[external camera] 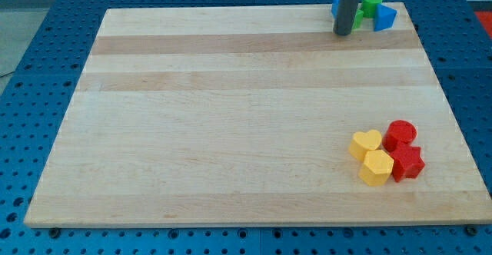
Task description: Point your arm to the red star
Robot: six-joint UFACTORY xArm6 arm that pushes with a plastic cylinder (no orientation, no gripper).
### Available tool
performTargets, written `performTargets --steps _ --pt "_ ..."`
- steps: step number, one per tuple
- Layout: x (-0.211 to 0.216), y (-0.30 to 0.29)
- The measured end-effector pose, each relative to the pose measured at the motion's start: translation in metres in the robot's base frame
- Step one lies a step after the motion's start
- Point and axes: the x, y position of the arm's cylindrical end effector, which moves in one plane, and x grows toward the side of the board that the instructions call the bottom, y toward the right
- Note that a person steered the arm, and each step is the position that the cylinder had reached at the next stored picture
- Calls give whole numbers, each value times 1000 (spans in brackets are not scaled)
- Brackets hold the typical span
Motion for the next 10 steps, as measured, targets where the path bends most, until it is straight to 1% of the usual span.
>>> performTargets --steps 1,2,3,5,6,7,8,9,10 --pt "8 0" --pt "50 0" --pt "96 18" --pt "195 113" --pt "259 142" --pt "332 140" --pt "352 118" --pt "337 110" --pt "295 111"
